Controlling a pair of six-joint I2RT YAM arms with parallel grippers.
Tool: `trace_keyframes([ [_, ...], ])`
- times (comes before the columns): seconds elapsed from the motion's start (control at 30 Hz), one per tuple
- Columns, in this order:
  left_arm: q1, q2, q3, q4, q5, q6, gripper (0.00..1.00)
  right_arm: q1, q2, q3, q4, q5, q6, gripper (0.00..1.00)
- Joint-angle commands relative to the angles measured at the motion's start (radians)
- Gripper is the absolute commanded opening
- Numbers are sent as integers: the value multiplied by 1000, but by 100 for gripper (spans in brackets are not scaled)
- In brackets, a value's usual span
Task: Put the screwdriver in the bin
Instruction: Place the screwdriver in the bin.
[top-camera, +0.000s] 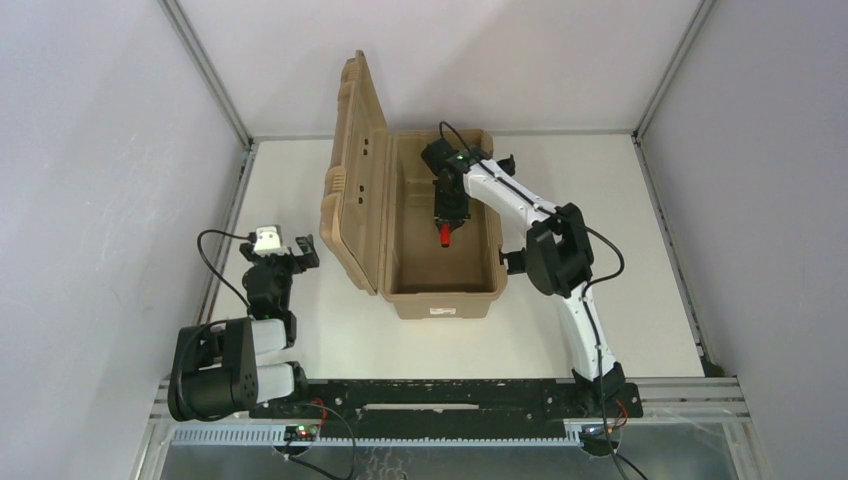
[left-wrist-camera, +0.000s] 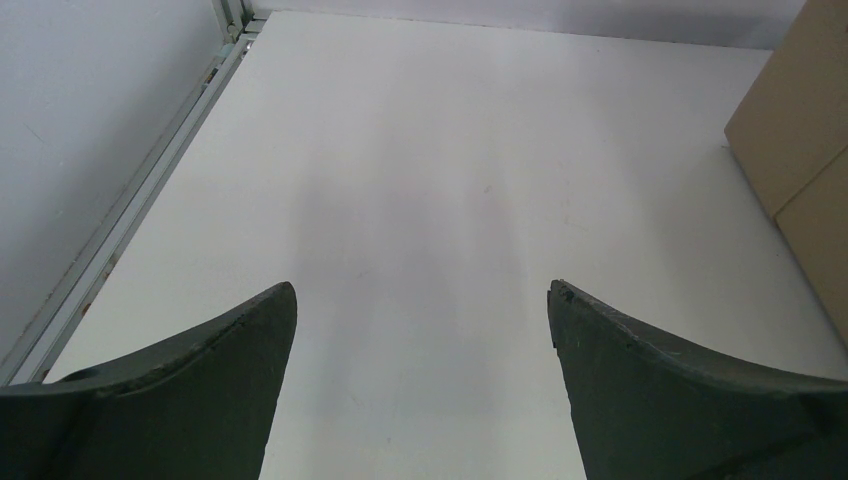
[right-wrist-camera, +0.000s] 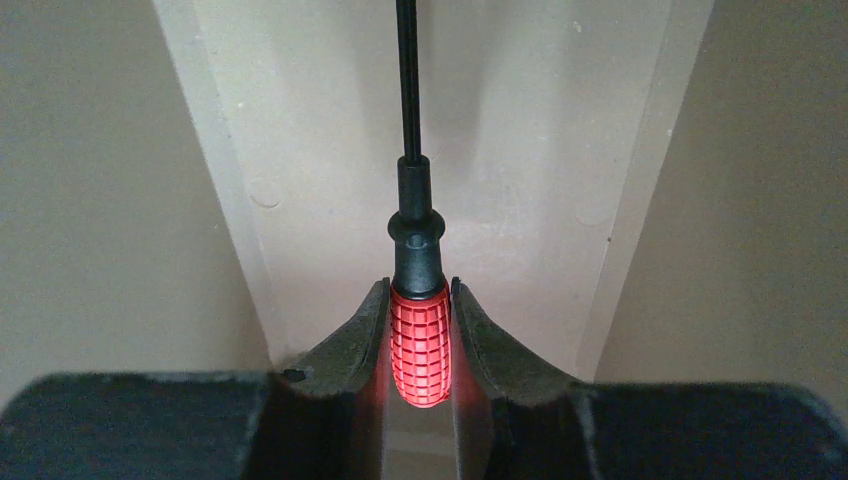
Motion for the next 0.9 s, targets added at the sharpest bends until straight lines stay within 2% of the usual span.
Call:
trace_keyframes([
  [0.0, -5, -12, 39, 23, -7, -1, 100, 10, 24, -3, 45, 31, 12, 0],
  [0.47, -4, -11, 39, 23, -7, -1, 100, 10, 91, -47, 117, 4, 24, 0],
  [0.87, -5, -11, 38, 22, -7, -1, 100, 5, 119, -49, 115, 7, 23, 20],
])
